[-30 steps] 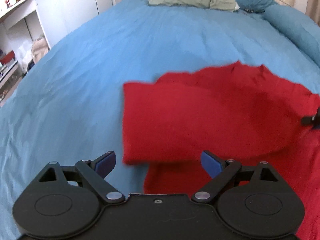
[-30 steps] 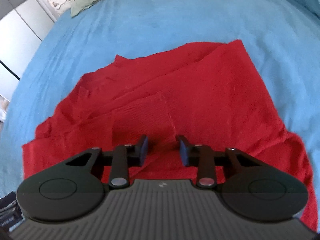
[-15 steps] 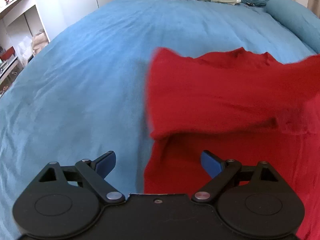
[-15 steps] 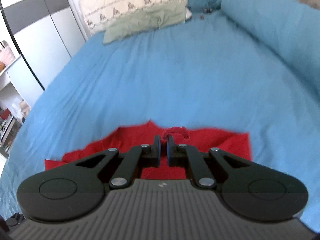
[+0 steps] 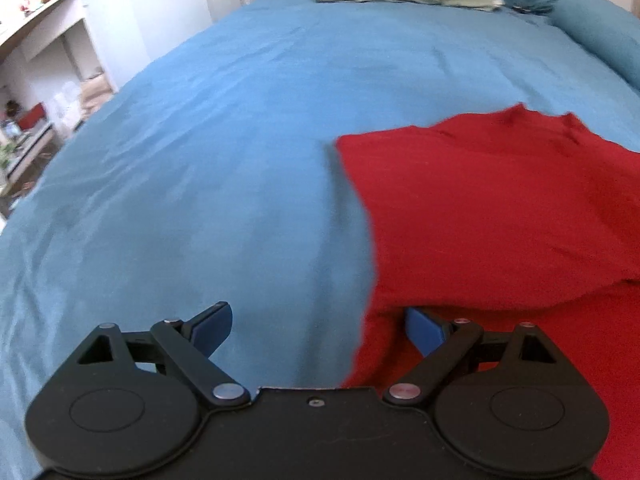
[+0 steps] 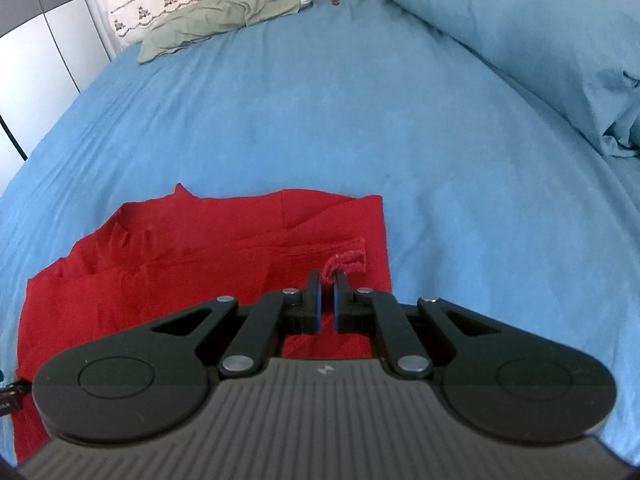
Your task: Fold small clothes
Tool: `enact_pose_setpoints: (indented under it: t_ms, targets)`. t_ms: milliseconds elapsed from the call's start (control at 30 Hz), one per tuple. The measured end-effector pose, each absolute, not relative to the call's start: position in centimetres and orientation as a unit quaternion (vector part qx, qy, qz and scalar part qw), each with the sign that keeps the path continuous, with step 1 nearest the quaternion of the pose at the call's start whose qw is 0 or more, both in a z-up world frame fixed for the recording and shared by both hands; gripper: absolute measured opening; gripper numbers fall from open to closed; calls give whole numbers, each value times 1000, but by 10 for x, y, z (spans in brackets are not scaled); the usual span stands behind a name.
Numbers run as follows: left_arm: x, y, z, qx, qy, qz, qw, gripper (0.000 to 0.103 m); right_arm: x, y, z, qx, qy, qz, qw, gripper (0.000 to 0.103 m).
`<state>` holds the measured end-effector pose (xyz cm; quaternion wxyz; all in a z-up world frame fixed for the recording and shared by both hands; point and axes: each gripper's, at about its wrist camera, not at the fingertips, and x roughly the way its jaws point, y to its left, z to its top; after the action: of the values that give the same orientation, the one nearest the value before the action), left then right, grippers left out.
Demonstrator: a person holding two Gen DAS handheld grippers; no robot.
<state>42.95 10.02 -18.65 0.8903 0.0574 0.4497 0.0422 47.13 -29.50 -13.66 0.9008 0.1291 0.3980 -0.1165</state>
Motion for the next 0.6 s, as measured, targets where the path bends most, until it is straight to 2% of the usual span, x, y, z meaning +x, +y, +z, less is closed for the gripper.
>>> enact_pose_setpoints:
  t_ms: [100, 200, 267, 333, 367, 433, 500, 600]
  targets:
    - [431, 113, -190, 26, 464, 60, 884, 95, 473, -292, -145, 124, 413, -134, 892, 25]
    - [426, 115, -188, 22, 470, 74, 879, 96, 472, -297, -161, 121, 455, -160, 868, 34]
    - [423, 117, -184, 13, 482, 87, 872, 96, 468, -300, -167, 120, 473, -173, 855, 52]
    - [415, 116, -170, -13, 480, 91, 872, 91, 461, -299, -164, 114, 471, -182, 855, 73]
    - [410, 111, -157, -23, 463, 70, 883, 92, 459, -296, -159, 110, 463, -175, 862, 78]
    - [406, 92, -132, -10, 421, 18, 907, 100, 452, -290, -149, 117, 441, -133, 880, 95]
    - [410, 73, -120, 6, 399, -16, 917, 103, 453, -279, -143, 113, 421, -89, 896, 102]
    - [427, 51, -128, 6, 403, -59, 913, 103, 470, -264, -146, 95, 416, -51, 903, 102]
